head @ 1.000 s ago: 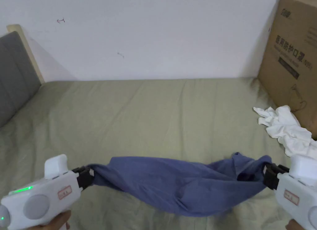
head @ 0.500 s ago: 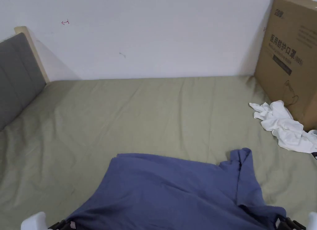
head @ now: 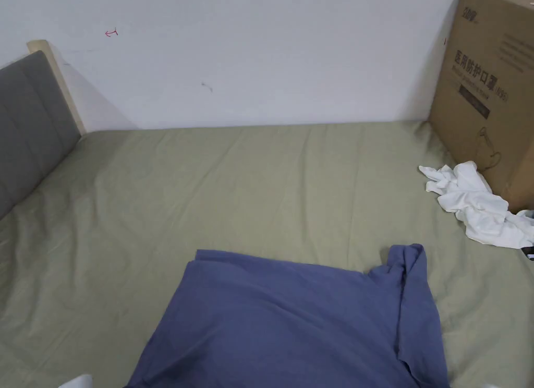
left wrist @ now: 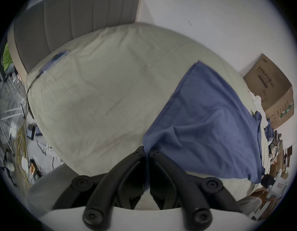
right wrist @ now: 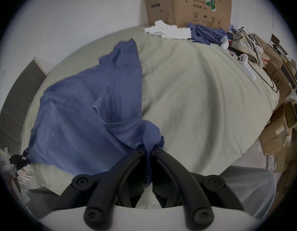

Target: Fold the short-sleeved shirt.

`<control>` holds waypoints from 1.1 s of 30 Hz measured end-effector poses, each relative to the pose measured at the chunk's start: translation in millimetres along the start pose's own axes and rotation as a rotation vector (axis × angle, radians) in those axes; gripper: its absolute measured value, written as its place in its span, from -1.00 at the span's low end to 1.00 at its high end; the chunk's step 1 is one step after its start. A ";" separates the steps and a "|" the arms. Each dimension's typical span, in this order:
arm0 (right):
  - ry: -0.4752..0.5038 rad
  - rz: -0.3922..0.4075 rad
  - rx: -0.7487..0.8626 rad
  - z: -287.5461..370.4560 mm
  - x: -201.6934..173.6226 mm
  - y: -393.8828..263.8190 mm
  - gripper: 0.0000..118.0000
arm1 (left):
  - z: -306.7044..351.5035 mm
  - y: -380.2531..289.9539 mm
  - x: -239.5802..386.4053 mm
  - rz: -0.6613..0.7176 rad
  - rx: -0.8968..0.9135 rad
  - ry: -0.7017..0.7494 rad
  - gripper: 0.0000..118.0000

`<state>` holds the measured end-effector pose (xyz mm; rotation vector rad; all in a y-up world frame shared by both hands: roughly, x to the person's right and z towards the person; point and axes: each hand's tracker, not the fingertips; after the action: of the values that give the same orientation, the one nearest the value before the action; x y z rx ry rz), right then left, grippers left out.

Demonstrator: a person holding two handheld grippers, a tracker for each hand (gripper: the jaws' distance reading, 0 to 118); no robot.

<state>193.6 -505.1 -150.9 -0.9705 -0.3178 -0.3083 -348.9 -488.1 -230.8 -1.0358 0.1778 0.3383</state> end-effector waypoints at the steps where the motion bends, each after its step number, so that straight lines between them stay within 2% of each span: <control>1: 0.000 -0.001 0.000 -1.4 3.6 -0.5 -0.87 | -3.7 -1.1 -0.8 0.013 -0.018 -0.004 -0.86; 2: 0.000 0.000 -0.002 -1.3 3.5 -1.2 -0.86 | -4.8 -2.3 -1.2 0.019 -0.015 -0.003 -0.87; 4: -0.005 0.003 -0.002 1.7 3.4 0.4 -0.61 | -4.3 -3.7 -1.9 0.026 -0.015 -0.005 -0.80; 5: -0.017 0.015 -0.007 3.6 3.9 2.1 -0.36 | -3.1 -2.8 -0.7 0.030 -0.014 0.000 -0.61; 6: -0.033 0.036 -0.012 4.4 3.8 3.6 0.07 | -1.0 -0.4 1.2 0.035 -0.014 0.005 -0.16; 7: -0.037 0.049 -0.011 5.9 4.5 5.2 0.32 | 1.4 1.9 2.7 0.038 -0.012 0.004 0.24; 8: -0.040 0.056 -0.006 9.3 5.9 6.5 0.50 | 6.1 4.1 5.0 0.040 -0.011 0.004 0.42; 9: -0.034 0.057 0.008 11.8 11.9 9.6 0.64 | 12.2 5.4 7.6 0.035 -0.001 0.001 0.43; 10: -0.022 0.052 0.037 19.1 13.3 13.9 0.71 | 19.7 8.2 10.6 0.025 0.036 -0.019 0.48; 13: 0.016 0.055 0.142 49.9 13.7 33.5 0.92 | 44.9 20.7 24.5 -0.027 0.103 -0.072 0.92; 17: 0.042 0.132 0.369 105.9 0.4 66.5 0.99 | 91.1 38.6 58.2 -0.174 0.305 -0.082 1.00; 22: 0.086 0.195 0.605 165.7 -19.6 97.7 1.00 | 144.1 59.2 99.6 -0.252 0.502 -0.124 1.00; 26: 0.128 0.221 0.698 197.6 -36.1 113.3 1.00 | 168.3 68.3 128.8 -0.341 0.610 -0.149 1.00; 30: 0.108 0.274 0.748 211.3 -50.7 116.5 1.00 | 178.5 72.0 146.3 -0.366 0.641 -0.206 1.00; 32: 0.091 0.296 0.773 215.1 -56.4 115.2 0.91 | 184.7 69.5 148.8 -0.327 0.690 -0.283 1.00; 33: 0.088 0.306 0.776 214.5 -58.8 115.7 0.67 | 187.8 67.3 149.9 -0.313 0.708 -0.318 0.90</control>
<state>158.7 -256.8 -148.5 -0.2293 -0.1769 0.0620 -235.6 -265.9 -236.5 -0.2913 -0.1483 0.1292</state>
